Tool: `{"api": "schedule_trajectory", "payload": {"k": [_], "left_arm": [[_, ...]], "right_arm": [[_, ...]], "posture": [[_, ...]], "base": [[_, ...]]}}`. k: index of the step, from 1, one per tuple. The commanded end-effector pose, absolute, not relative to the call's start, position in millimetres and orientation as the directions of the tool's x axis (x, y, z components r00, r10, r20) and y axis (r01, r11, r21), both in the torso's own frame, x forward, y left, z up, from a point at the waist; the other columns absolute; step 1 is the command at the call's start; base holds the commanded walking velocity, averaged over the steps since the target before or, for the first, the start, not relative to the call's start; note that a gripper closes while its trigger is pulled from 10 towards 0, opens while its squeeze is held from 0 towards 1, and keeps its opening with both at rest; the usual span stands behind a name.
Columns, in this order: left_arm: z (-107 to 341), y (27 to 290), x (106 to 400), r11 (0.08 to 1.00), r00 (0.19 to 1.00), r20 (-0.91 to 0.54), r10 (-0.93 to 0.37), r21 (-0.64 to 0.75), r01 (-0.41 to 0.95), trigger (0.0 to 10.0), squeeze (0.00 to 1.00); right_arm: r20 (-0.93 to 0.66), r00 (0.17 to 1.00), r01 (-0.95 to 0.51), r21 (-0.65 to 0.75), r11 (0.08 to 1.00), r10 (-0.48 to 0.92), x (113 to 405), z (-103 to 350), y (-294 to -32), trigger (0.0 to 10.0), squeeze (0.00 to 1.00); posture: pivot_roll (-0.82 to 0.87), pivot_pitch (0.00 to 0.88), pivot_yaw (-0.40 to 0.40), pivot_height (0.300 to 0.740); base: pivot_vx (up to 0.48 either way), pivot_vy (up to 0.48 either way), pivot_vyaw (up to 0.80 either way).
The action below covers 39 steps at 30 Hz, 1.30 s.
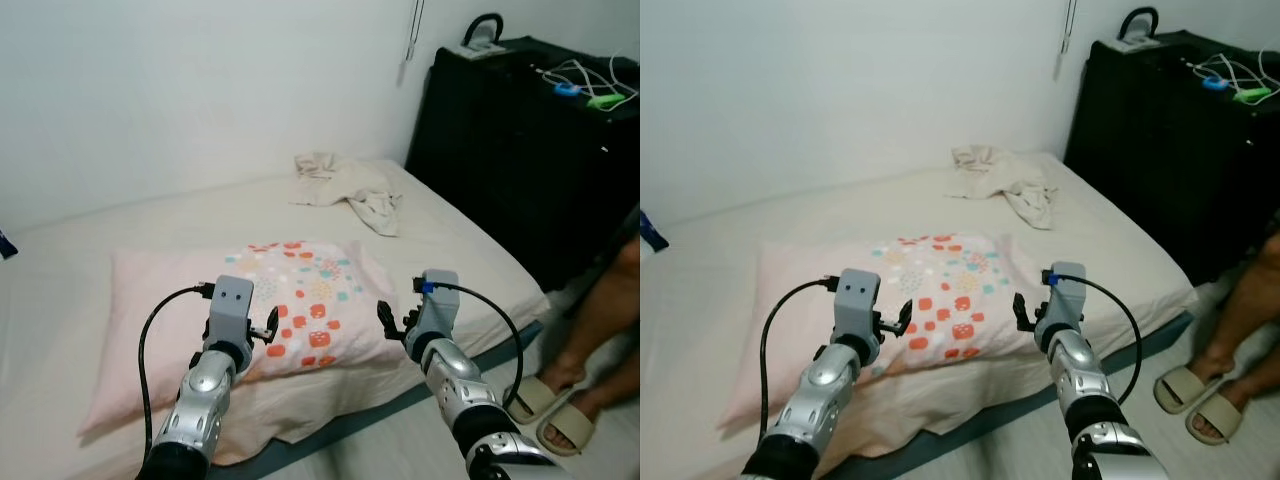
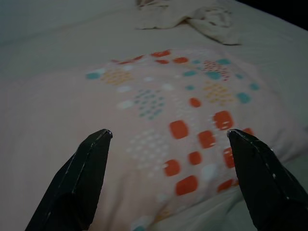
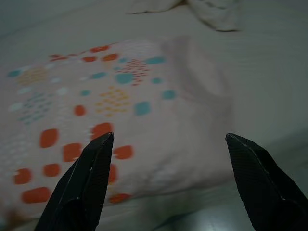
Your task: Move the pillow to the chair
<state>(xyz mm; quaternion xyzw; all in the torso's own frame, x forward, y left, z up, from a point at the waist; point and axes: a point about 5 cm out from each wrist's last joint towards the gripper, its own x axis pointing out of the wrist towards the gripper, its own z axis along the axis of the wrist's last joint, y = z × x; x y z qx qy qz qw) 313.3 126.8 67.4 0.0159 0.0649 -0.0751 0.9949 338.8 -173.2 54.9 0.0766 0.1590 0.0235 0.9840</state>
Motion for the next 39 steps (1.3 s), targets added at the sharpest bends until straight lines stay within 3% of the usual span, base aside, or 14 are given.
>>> {"api": "schedule_trajectory", "payload": {"k": [1,8,28,39], "left_arm": [[65,129,312,0.986,0.977,-0.152,-0.151,0.047,0.160,10.0,0.00],[63,131,312,0.988,0.980,-0.164,-0.115,0.083,0.130,10.0,0.00],[70,120,312,0.985,0.978,-0.131,-0.162,0.041,0.168,10.0,0.00],[71,116,311,0.981,0.975,-0.123,-0.183,0.042,0.189,10.0,0.00]], "right_arm": [[-0.317,0.945,-0.025,0.163,0.986,0.076,340,54,-169,10.0,0.00],[-0.320,0.944,-0.025,0.163,0.986,0.077,339,54,-169,10.0,0.00],[-0.323,0.941,-0.052,0.163,0.985,0.103,339,53,-166,10.0,0.00],[-0.255,0.921,-0.243,0.209,0.947,0.293,335,57,-146,10.0,0.00]], "posture": [[-0.02,0.033,0.022,0.740],[-0.02,0.035,0.023,0.740],[-0.02,0.034,0.017,0.740],[-0.02,0.029,0.021,0.740]], "base": [[0.000,0.000,0.00],[0.000,-0.480,0.00],[0.000,0.000,0.00],[0.215,0.000,0.20]]}}
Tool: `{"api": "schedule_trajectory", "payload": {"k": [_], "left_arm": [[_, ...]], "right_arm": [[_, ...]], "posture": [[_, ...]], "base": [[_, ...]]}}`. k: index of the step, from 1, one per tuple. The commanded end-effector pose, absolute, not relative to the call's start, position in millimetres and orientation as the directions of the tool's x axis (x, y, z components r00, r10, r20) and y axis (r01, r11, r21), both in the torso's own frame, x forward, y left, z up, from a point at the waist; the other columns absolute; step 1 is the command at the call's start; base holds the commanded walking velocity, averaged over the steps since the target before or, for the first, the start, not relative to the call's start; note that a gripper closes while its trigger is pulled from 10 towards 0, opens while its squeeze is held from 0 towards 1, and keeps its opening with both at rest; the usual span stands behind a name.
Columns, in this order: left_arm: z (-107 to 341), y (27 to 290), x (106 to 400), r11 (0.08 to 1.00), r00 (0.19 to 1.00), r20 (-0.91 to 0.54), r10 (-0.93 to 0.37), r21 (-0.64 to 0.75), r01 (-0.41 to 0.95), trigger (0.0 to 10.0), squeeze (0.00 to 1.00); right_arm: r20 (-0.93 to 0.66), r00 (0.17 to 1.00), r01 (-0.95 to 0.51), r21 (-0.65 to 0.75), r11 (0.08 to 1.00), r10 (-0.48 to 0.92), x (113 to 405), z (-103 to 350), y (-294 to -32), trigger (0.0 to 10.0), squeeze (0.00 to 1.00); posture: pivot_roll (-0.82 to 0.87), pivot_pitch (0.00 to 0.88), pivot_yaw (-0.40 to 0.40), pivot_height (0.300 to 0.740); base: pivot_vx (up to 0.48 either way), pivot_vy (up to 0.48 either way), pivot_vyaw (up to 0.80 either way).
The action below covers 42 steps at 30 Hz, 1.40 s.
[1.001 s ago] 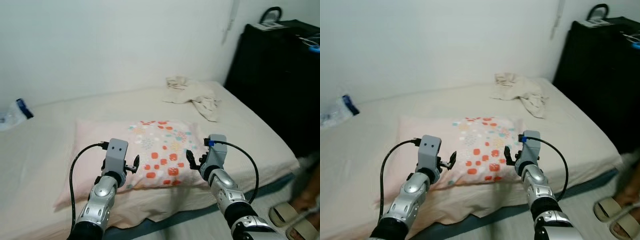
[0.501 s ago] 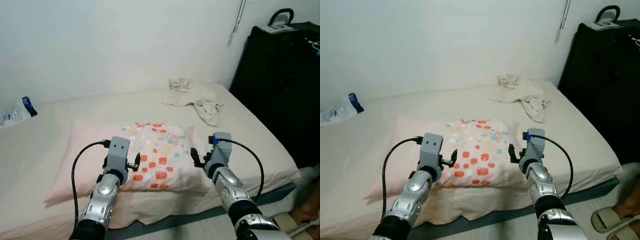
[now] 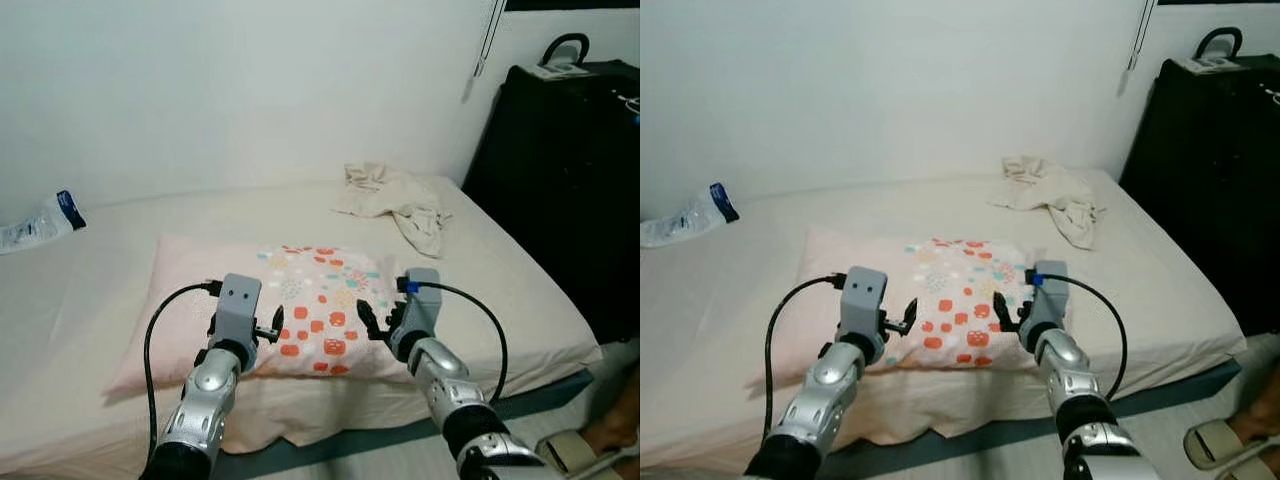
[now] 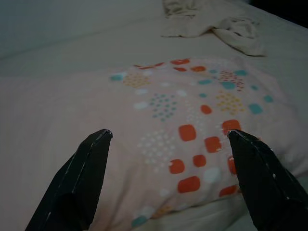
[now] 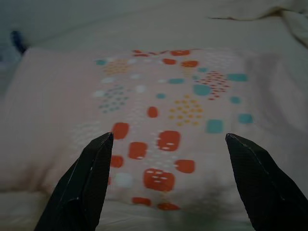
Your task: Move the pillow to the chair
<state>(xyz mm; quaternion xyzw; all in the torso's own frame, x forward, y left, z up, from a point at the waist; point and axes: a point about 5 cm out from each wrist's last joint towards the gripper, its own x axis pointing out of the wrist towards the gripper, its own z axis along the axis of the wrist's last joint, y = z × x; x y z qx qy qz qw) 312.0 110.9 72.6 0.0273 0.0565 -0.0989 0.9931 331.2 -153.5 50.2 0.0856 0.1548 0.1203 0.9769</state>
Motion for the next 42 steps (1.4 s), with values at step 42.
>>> {"api": "schedule_trajectory", "payload": {"k": [42], "left_arm": [[72,111,309,0.975,0.969,-0.118,-0.215,0.030,0.220,10.0,0.00]], "right_arm": [[-0.411,0.911,0.109,0.297,0.949,0.024,326,37,-194,10.0,0.00]], "posture": [[-0.04,0.048,0.024,0.740]], "base": [[0.180,0.000,0.10]]}}
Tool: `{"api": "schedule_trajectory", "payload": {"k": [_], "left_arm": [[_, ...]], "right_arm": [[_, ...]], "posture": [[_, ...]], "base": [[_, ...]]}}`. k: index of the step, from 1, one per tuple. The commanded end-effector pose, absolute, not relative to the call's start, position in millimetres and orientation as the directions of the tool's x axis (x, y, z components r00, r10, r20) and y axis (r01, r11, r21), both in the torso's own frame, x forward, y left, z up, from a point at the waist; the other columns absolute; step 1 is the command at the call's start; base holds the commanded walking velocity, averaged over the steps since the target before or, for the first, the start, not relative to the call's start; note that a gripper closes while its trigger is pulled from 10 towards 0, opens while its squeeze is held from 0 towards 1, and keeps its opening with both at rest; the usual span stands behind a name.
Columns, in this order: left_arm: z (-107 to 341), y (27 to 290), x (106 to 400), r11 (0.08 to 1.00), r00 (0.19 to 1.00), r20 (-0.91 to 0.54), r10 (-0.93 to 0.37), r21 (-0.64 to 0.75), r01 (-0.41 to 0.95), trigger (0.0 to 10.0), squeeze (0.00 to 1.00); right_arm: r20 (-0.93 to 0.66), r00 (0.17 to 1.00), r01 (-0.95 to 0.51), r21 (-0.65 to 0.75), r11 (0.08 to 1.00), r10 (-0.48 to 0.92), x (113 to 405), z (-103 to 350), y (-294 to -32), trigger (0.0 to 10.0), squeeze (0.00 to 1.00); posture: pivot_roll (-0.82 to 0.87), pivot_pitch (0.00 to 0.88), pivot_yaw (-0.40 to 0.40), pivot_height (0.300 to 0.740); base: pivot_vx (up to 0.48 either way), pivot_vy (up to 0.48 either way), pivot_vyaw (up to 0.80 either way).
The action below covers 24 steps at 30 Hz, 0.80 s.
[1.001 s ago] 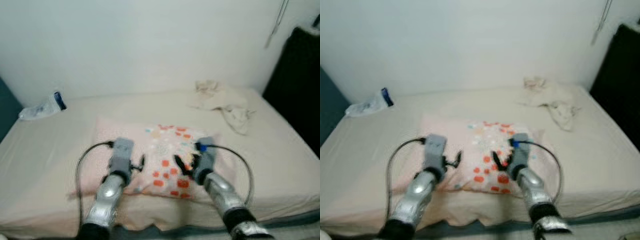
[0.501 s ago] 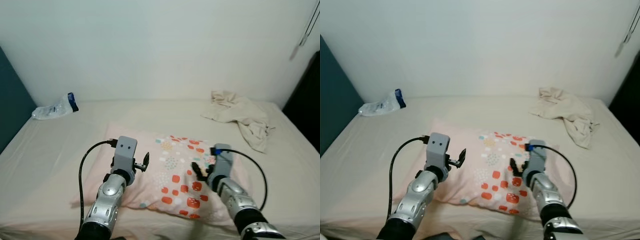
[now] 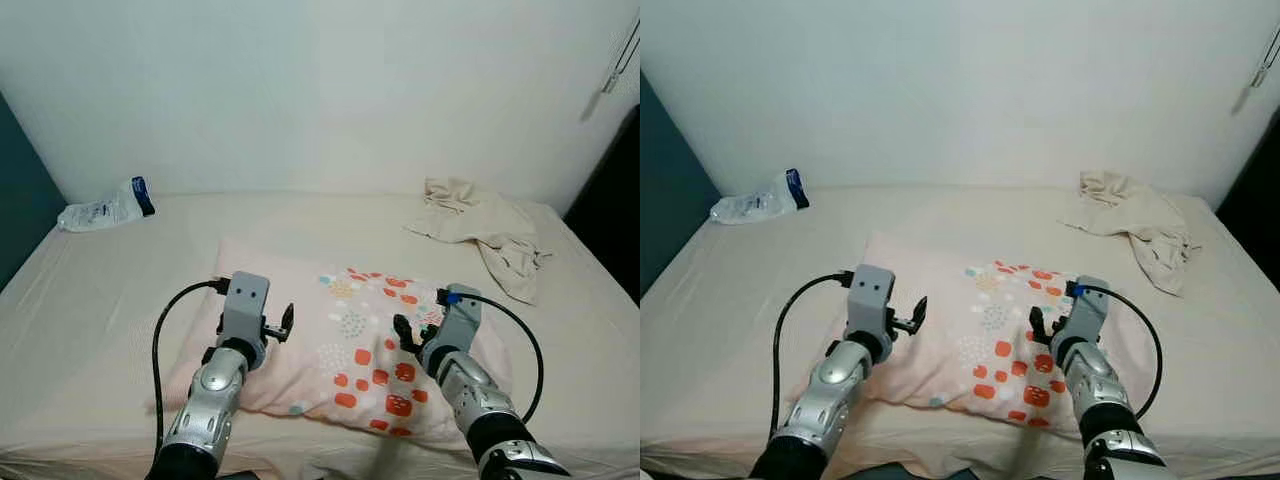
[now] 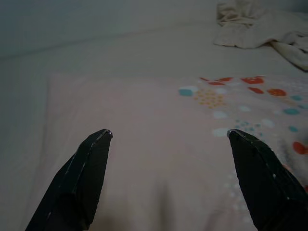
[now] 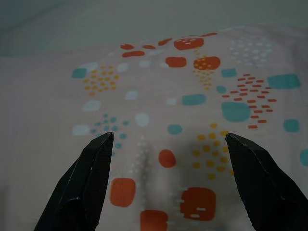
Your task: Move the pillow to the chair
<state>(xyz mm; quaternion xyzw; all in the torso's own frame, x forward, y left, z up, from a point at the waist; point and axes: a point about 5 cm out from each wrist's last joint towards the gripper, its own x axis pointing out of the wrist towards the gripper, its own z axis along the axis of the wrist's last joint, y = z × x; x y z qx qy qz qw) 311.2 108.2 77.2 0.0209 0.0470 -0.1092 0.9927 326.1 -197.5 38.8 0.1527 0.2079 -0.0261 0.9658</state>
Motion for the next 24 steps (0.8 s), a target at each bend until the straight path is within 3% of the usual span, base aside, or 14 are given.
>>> {"api": "schedule_trajectory", "payload": {"k": [1,11,24], "left_arm": [[72.1,111.0,308.9,0.975,0.969,-0.119,-0.215,0.029,0.219,10.0,0.00],[69.3,113.8,307.5,0.978,0.971,-0.129,-0.203,0.023,0.208,10.0,0.00],[70.4,116.2,308.2,0.981,0.975,-0.119,-0.190,0.009,0.192,10.0,0.00]], "right_arm": [[-0.408,0.912,0.104,0.300,0.948,0.029,326.3,37.6,-192.6,10.0,0.00],[-0.401,0.915,0.100,0.305,0.947,0.032,326.4,37.7,-190.8,10.0,0.00],[-0.420,0.907,0.109,0.291,0.951,0.025,323.0,33.4,-195.1,10.0,0.00]], "posture": [[-0.04,0.047,0.024,0.740],[-0.04,0.047,0.023,0.740],[-0.04,0.041,0.018,0.740]], "base": [[0.292,0.000,0.00],[0.280,0.000,0.00],[0.000,0.000,0.00]]}}
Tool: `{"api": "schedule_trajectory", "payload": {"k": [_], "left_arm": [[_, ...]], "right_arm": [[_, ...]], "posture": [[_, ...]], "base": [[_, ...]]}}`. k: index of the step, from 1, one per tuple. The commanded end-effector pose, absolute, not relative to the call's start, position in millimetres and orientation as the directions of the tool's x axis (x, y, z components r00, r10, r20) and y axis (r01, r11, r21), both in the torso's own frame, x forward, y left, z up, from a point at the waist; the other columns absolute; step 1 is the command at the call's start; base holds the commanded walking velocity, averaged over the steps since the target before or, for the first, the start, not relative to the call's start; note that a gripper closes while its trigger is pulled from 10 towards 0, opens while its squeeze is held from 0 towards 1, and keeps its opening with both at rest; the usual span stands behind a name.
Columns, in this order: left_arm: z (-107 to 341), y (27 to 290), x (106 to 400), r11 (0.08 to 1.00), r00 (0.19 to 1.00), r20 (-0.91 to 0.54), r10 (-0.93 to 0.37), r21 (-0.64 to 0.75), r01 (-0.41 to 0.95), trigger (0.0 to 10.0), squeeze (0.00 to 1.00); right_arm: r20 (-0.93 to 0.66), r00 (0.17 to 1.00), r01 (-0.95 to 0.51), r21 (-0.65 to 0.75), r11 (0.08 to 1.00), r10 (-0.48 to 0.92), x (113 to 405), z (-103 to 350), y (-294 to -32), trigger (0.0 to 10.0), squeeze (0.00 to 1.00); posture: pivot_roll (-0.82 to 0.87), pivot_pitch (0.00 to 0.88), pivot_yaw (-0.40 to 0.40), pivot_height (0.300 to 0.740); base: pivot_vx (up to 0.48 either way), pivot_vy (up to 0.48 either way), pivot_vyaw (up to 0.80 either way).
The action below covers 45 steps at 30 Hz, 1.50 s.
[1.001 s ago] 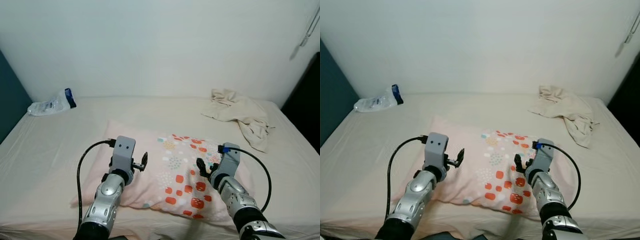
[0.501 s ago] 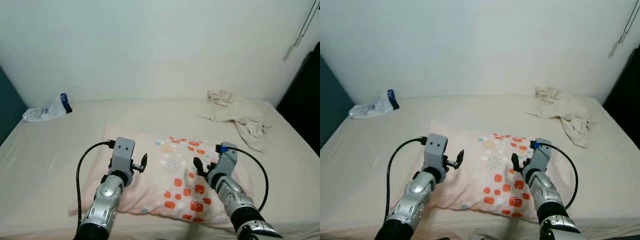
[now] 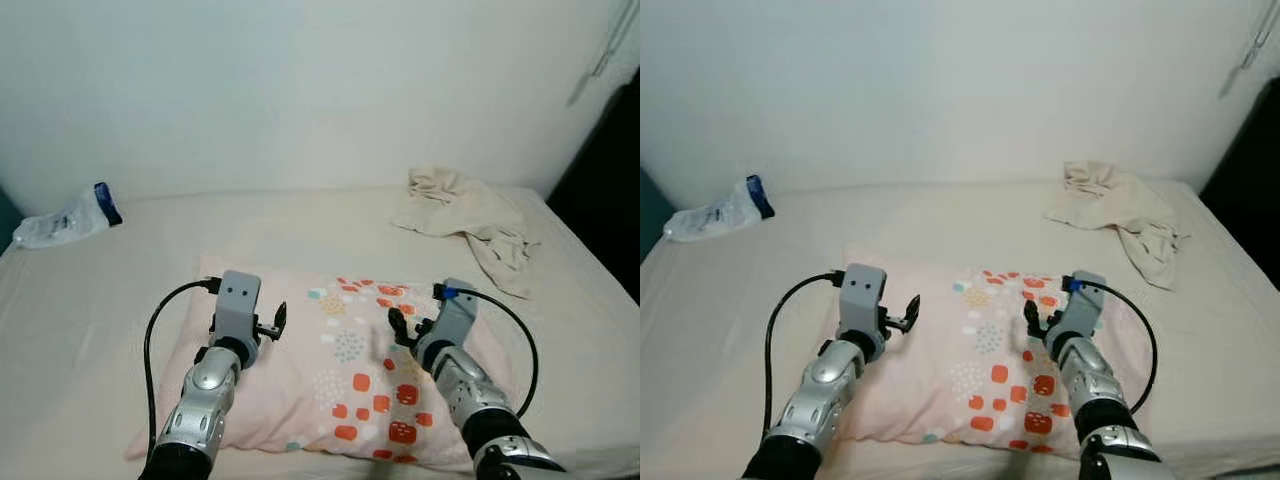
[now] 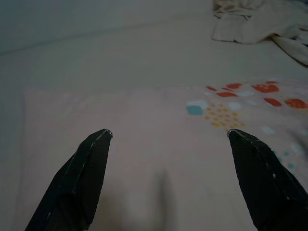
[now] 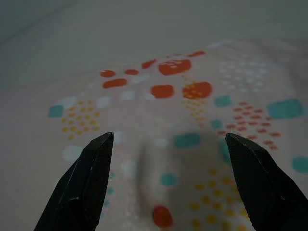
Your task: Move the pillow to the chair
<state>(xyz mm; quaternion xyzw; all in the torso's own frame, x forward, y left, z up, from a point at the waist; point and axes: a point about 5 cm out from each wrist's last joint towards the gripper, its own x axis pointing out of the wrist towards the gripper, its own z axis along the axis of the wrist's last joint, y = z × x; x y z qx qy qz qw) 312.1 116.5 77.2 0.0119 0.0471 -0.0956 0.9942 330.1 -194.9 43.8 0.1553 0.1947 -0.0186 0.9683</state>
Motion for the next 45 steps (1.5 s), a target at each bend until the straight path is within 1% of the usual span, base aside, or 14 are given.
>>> {"api": "schedule_trajectory", "payload": {"k": [1,7,11,16,18,19,20,23,26,29,38,41,43,45], "left_arm": [[70,116,308,0.981,0.974,-0.119,-0.191,0.009,0.193,10.0,0.00],[70,116,308,0.981,0.974,-0.117,-0.193,0.007,0.195,10.0,0.00],[71,116,308,0.982,0.976,-0.114,-0.186,0.015,0.189,10.0,0.00],[71,127,311,0.988,0.988,-0.118,-0.102,0.106,0.114,10.0,0.00],[70,135,312,0.980,0.991,-0.119,-0.056,0.181,0.078,10.0,0.00],[68,146,312,0.968,0.992,-0.123,0.010,0.251,0.021,10.0,0.00],[68,146,312,0.968,0.992,-0.123,0.010,0.251,0.021,10.0,0.00],[62,165,310,0.952,0.981,-0.150,0.120,0.299,-0.071,10.0,0.00],[58,172,309,0.949,0.974,-0.169,0.153,0.301,-0.097,10.0,0.00],[46,187,303,0.952,0.947,-0.234,0.220,0.264,-0.156,10.0,0.00],[32,191,297,0.964,0.916,-0.315,0.249,0.168,-0.205,10.0,0.00],[24,192,294,0.975,0.905,-0.367,0.213,0.019,-0.221,10.0,0.00],[23,192,294,0.975,0.905,-0.376,0.197,-0.018,-0.220,10.0,0.00],[24,188,295,0.969,0.922,-0.364,0.131,-0.150,-0.197,10.0,0.00]], "right_arm": [[-0.425,0.905,0.107,0.289,0.952,0.028,322,33,-196,10.0,0.00],[-0.423,0.906,0.112,0.286,0.952,0.020,321,32,-199,10.0,0.00],[-0.401,0.916,0.110,0.306,0.946,0.024,322,35,-200,10.0,0.00],[-0.327,0.935,0.023,0.445,0.895,0.138,325,40,-190,10.0,0.00],[-0.284,0.941,-0.013,0.517,0.856,0.186,327,43,-185,10.0,0.00],[-0.246,0.945,-0.037,0.574,0.818,0.216,327,46,-181,10.0,0.00],[-0.246,0.945,-0.037,0.574,0.818,0.216,327,46,-181,10.0,0.00],[-0.244,0.946,-0.031,0.586,0.810,0.212,328,46,-182,10.0,0.00],[-0.244,0.948,-0.027,0.580,0.814,0.205,328,46,-183,10.0,0.00],[-0.237,0.950,-0.044,0.543,0.839,0.203,330,49,-184,10.0,0.00],[-0.220,0.938,-0.123,0.506,0.853,0.266,330,51,-176,10.0,0.00],[-0.231,0.932,-0.137,0.485,0.864,0.278,326,47,-176,10.0,0.00],[-0.233,0.931,-0.140,0.479,0.867,0.280,325,46,-177,10.0,0.00],[-0.227,0.929,-0.159,0.465,0.871,0.291,323,45,-178,10.0,0.00]], "posture": [[-0.04,0.041,0.018,0.740],[-0.04,0.043,0.020,0.740],[-0.04,0.048,0.022,0.740],[-0.04,0.053,0.025,0.740],[-0.04,0.057,0.028,0.740],[-0.04,0.060,0.029,0.740],[-0.04,0.060,0.029,0.740],[-0.04,0.061,0.030,0.731],[-0.04,0.061,0.030,0.726],[-0.04,0.066,0.034,0.711],[-0.04,0.072,0.030,0.671],[-0.04,0.075,0.027,0.656],[-0.04,0.075,0.027,0.651],[-0.04,0.080,0.027,0.641]], "base": [[0.000,0.000,0.00],[0.000,0.000,-0.61],[0.000,0.000,0.00],[0.000,0.000,0.00],[0.000,0.000,0.00],[0.000,0.000,0.00],[0.000,0.000,0.00],[0.000,0.000,0.00],[0.000,0.000,0.00],[0.000,0.000,0.00],[0.000,0.000,0.00],[0.000,0.000,0.00],[0.000,0.000,0.00],[0.000,0.000,0.00]]}}
